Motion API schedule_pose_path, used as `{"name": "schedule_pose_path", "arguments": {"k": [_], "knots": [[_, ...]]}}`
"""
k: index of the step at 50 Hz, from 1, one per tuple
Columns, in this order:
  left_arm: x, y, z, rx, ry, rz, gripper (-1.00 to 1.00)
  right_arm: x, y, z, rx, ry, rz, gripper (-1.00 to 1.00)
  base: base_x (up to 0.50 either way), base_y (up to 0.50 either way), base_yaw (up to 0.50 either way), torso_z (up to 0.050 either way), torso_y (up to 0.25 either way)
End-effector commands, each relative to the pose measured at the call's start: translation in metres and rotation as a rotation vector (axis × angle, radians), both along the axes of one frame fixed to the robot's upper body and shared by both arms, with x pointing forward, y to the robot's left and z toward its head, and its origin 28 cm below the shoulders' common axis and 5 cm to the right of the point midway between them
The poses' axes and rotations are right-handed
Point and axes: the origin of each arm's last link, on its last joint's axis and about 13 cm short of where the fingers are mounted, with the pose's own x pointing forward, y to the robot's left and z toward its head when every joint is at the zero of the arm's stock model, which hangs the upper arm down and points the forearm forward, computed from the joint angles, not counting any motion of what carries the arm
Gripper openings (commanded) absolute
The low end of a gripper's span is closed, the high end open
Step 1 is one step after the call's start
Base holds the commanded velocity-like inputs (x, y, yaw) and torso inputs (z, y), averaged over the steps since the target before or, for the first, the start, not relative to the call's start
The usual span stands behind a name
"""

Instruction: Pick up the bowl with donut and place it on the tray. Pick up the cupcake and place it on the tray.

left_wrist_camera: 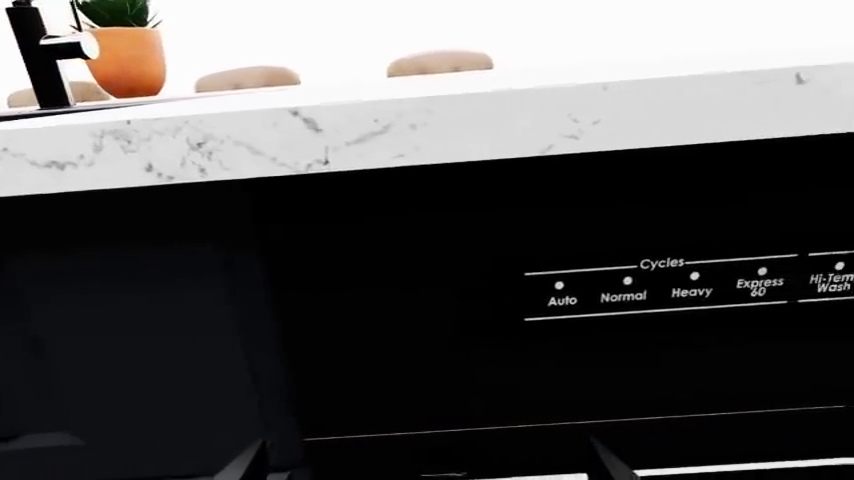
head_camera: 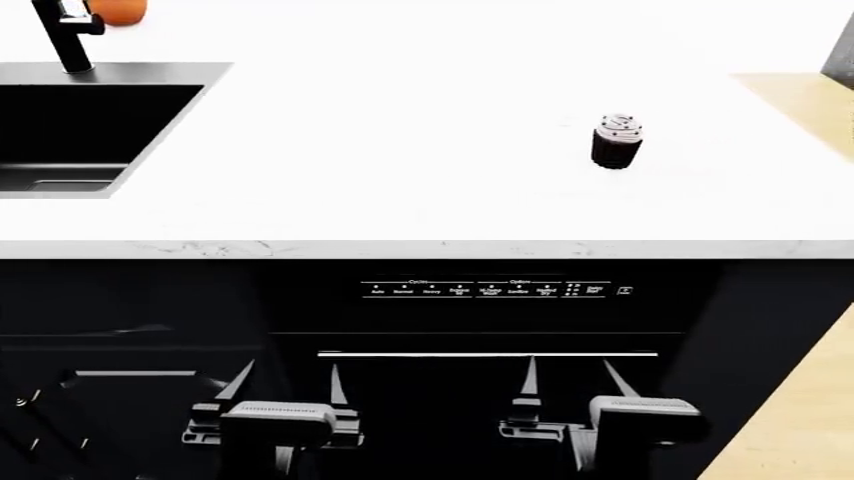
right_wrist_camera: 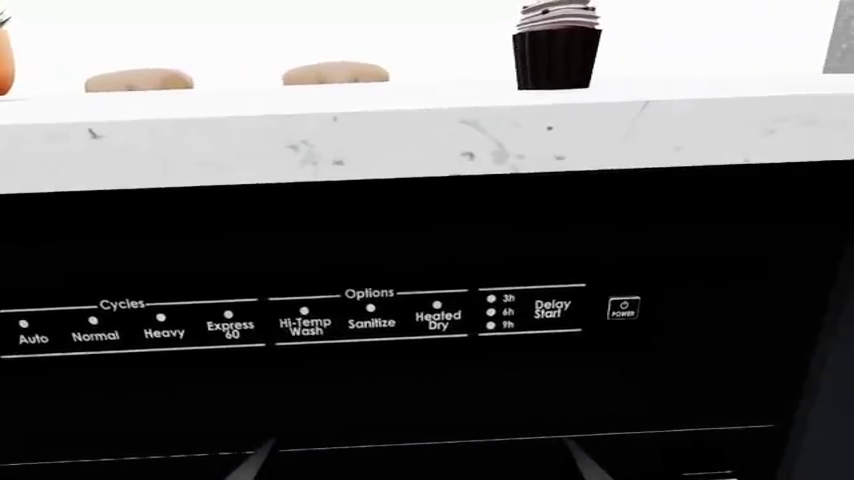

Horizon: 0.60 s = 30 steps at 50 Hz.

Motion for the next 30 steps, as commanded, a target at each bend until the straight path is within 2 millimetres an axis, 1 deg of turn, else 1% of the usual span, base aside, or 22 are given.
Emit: {"name": "schedule_pose_path", "arguments": {"k": [1, 6, 10, 12, 14, 16, 18, 21, 24, 25, 28, 30], "knots": [[-0.003, 0.002, 0.001, 0.008, 0.016, 0.007, 1.0, 0.0, 0.0, 0.0, -0.003, -0.002, -0.009, 1.0, 0.0, -0.18, 0.0, 0.0, 0.0], [-0.005, 0.003, 0.001, 0.022, 0.022, 0.005, 1.0, -0.001, 0.0, 0.001, 0.0, -0.014, -0.014, 1.0, 0.0, 0.0, 0.0, 0.0, 0.0], [-0.005, 0.004, 0.002, -0.003, 0.022, 0.015, 1.0, -0.001, -0.001, 0.003, 0.006, -0.031, -0.017, 1.0, 0.0, 0.0, 0.0, 0.0, 0.0], [-0.004, 0.006, 0.004, -0.051, 0.019, 0.042, 1.0, -0.002, -0.001, 0.008, -0.048, -0.084, -0.035, 1.0, 0.0, 0.0, 0.0, 0.0, 0.0], [-0.005, 0.01, 0.007, -0.073, 0.018, 0.066, 1.0, -0.008, -0.002, 0.024, -0.048, -0.125, -0.057, 1.0, 0.0, 0.0, 0.0, 0.0, 0.0], [-0.01, 0.016, 0.016, -0.097, -0.001, 0.09, 1.0, -0.015, -0.003, 0.041, -0.047, -0.143, -0.066, 1.0, 0.0, 0.0, 0.0, 0.0, 0.0], [-0.017, 0.022, 0.032, -0.119, -0.048, 0.102, 1.0, -0.022, -0.003, 0.064, -0.029, -0.167, -0.078, 1.0, 0.0, 0.0, 0.0, 0.0, 0.0], [-0.028, 0.032, 0.067, -0.082, -0.138, 0.099, 1.0, -0.036, -0.003, 0.103, -0.011, -0.181, -0.066, 1.0, 0.0, 0.0, 0.0, 0.0, 0.0], [-0.036, 0.038, 0.109, -0.059, -0.26, 0.072, 1.0, -0.049, -0.003, 0.143, -0.019, -0.192, -0.042, 1.0, 0.0, 0.0, 0.0, 0.0, 0.0], [-0.038, 0.039, 0.122, -0.073, -0.295, 0.054, 1.0, -0.053, -0.003, 0.154, -0.022, -0.197, -0.037, 1.0, 0.0, 0.0, 0.0, 0.0, 0.0], [-0.045, 0.04, 0.16, -0.122, -0.365, -0.015, 1.0, -0.054, -0.014, 0.182, -0.046, -0.227, -0.094, 1.0, 0.0, 0.0, 0.0, 0.0, 0.0], [-0.045, 0.043, 0.183, -0.135, -0.4, -0.039, 1.0, -0.061, -0.017, 0.199, -0.014, -0.188, -0.06, 1.0, 0.0, 0.0, 0.0, 0.0, 0.0]]}}
